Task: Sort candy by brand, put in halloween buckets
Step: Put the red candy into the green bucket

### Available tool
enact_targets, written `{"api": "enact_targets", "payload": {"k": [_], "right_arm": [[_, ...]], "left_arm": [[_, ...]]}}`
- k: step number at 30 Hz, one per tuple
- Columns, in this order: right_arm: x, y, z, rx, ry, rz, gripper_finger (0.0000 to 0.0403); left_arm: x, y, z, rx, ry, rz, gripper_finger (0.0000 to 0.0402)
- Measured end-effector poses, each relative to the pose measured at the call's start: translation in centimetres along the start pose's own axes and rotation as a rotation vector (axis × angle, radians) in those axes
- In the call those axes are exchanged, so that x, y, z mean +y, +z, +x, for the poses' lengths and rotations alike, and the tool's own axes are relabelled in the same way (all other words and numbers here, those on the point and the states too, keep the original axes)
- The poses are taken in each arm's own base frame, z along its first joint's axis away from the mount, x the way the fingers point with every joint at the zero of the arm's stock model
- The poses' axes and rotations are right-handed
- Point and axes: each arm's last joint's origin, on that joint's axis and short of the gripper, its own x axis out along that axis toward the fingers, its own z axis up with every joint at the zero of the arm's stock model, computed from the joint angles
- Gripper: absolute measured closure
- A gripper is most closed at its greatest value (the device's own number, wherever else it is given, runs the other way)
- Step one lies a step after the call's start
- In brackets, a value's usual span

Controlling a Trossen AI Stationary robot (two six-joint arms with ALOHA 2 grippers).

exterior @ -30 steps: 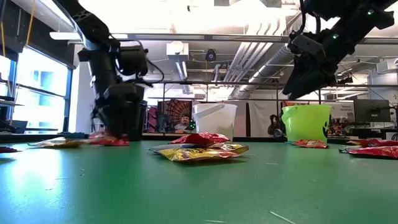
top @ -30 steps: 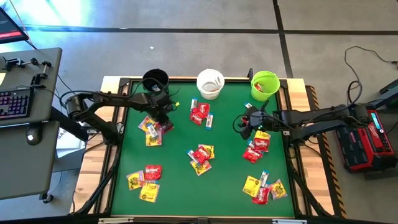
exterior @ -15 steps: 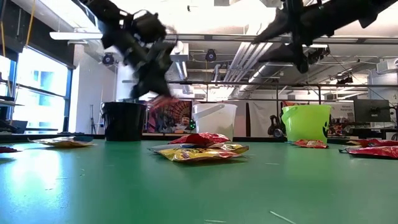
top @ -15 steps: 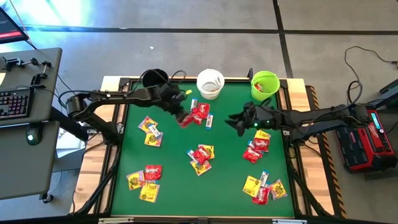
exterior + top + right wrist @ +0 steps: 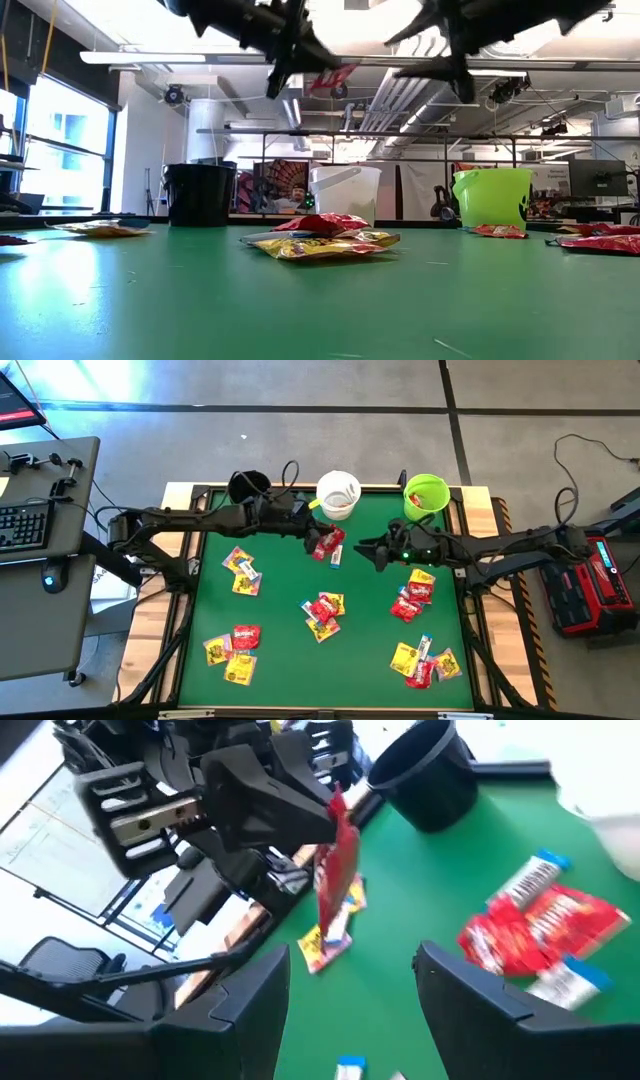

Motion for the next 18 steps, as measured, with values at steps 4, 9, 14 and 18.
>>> {"api": "enact_targets", "payload": {"k": [4,9,14,18], "right_arm": [[1.7,1.2,1.5,-0.014,0.006,-0.009,0.0189],[3.0,2.4,3.0,0.003,-0.054,-0.025,0.0183],[4.0,3.3,4.0,0.017,-0.105,-0.096,0.0205],[4.7,3.9,4.3,0.024,-0.114,-0.122,0.0268]], "left_arm": [[-0.8,0.6,-0.1,-0.022,0.001,0.012,0.0396],[-1.3,0.9,-0.2,-0.042,-0.013,0.017,0.0396],[-1.6,0.8,-0.2,-0.041,-0.025,0.022,0.0396],[-1.9,0.7,-0.2,-0.040,-0.035,0.035,0.0396]]}}
